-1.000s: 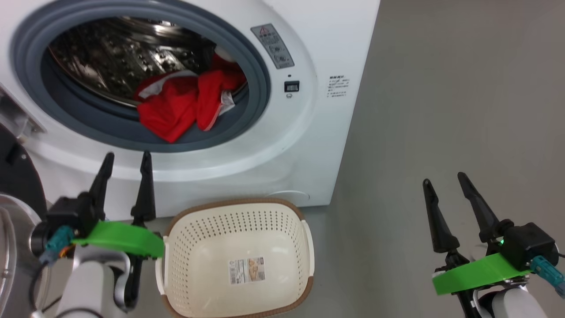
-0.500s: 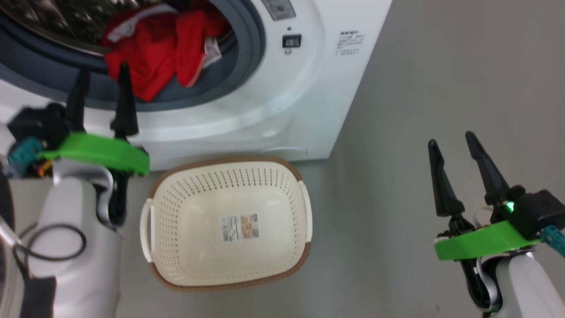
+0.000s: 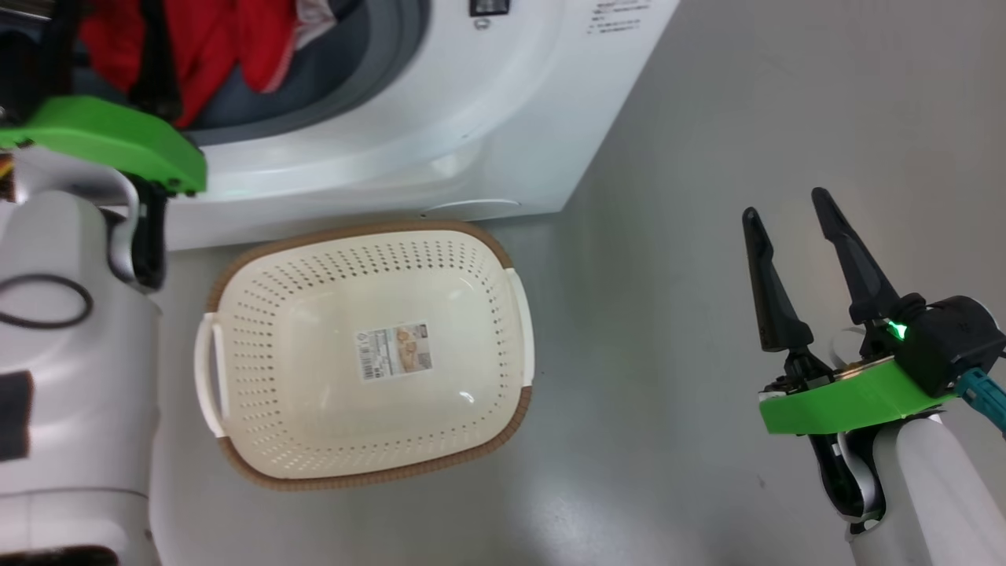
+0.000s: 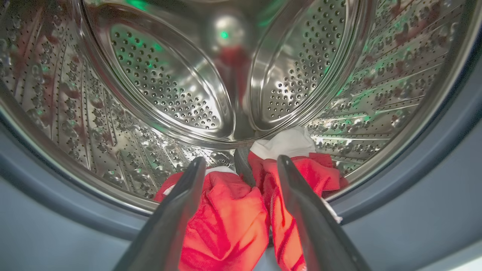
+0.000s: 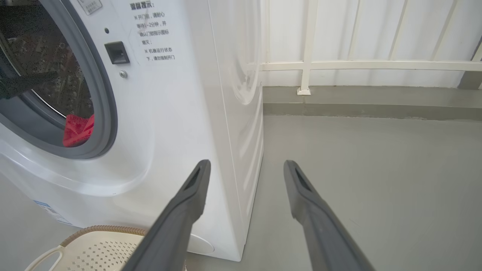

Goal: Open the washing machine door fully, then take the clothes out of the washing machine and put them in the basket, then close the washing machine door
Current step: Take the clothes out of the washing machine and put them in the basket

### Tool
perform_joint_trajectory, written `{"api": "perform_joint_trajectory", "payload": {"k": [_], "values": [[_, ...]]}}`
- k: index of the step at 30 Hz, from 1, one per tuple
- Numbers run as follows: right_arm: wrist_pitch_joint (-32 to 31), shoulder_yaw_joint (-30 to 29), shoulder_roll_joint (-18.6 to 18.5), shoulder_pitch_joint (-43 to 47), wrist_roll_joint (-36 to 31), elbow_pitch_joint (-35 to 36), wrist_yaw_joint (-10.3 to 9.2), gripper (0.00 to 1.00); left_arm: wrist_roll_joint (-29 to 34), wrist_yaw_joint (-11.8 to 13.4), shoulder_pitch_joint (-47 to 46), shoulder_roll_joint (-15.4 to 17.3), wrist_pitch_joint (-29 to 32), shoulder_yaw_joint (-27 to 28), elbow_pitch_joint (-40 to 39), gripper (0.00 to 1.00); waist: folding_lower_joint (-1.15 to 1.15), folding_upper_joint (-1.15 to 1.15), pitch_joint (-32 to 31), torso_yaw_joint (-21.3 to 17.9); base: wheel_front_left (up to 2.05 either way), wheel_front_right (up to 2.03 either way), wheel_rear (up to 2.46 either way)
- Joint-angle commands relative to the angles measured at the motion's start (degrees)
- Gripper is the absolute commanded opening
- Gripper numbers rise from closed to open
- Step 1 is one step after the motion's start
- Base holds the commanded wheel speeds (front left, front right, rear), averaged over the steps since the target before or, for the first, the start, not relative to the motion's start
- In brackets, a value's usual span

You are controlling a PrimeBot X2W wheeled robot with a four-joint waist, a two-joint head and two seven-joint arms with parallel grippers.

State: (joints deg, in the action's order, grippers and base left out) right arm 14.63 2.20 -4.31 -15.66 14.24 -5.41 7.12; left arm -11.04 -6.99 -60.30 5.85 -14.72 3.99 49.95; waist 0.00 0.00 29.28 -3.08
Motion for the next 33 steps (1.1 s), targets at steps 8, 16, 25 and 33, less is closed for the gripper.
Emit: {"api": "perform_joint_trajectory", "payload": {"k": [8,16,25,33], "values": [[0.4,2.4,-0.7,-0.2,1.6,1.4,0.36,1.0,1.6,0.8,-8.0,5.5,0.7,-0.7,10.6,1.0,0.0,0.0,3.2,-3.8,0.0,0.0,0.0],[0.4,3.1,-0.4,-0.1,2.4,0.9,0.36,1.0,2.8,1.0,-11.9,7.5,5.5,-2.8,18.4,1.0,0.0,0.0,3.2,-5.1,0.0,0.0,0.0],[0.4,5.0,-0.2,0.2,3.5,0.4,0.36,1.0,4.4,2.9,-13.2,10.3,13.6,-5.2,22.7,1.0,0.0,0.0,3.0,-7.5,0.0,0.0,0.0],[0.4,5.7,0.0,0.6,4.1,0.1,0.36,1.0,4.8,3.3,-12.9,12.3,18.4,-6.5,23.5,0.46,0.0,0.0,3.3,-9.3,0.0,0.0,0.0]]}}
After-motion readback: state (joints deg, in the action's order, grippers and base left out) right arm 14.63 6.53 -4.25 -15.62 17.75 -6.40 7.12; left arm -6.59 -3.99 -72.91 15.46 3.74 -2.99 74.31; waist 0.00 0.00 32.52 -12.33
